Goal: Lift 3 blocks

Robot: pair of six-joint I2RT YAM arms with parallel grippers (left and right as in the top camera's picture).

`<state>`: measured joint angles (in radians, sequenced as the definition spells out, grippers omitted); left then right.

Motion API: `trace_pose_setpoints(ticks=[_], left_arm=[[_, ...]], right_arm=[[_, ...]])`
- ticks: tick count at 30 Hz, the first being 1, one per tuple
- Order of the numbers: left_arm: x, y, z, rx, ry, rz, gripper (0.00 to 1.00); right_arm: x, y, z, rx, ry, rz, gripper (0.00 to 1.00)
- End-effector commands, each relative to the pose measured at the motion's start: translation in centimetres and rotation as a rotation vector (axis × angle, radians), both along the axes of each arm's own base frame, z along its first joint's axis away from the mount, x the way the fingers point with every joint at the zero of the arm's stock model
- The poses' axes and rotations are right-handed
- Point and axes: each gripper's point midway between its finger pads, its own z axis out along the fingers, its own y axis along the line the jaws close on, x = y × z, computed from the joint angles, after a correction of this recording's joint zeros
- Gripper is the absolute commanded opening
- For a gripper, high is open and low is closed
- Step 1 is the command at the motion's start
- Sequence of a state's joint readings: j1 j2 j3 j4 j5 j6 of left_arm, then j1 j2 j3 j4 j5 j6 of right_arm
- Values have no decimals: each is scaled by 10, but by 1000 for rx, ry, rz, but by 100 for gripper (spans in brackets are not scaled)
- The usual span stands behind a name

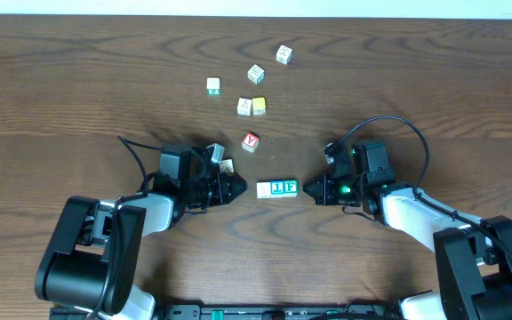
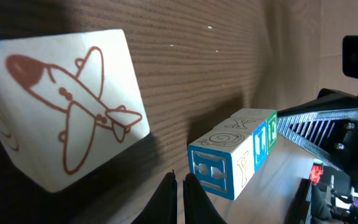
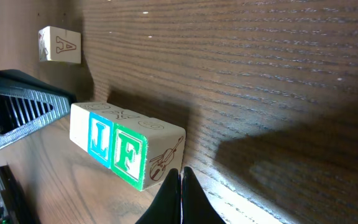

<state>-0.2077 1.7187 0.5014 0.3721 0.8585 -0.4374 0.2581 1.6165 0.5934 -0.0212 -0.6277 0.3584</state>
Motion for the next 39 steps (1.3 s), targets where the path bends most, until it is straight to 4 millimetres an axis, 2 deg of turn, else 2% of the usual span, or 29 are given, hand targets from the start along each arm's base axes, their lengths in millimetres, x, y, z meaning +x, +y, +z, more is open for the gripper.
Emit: trace_pose_setpoints(ticks=[1,9,16,25,39], left_arm=[[0,0,-3,6,6,4,7],[0,0,-3,6,7,5,7],[0,1,-4,9,14,14,7],[-3,-13,-4,24,11,2,7],[0,-12,-7,41,15,24,7]], right_arm=[[-1,-2,-4,-7,11,-8,1],[-4,4,-6,-21,5,11,1],[-4,3,-11,-57,39,-51,1],[-6,5,-11,-52,49,-47,1],[-10,12,-7,-10,64,-24,1]])
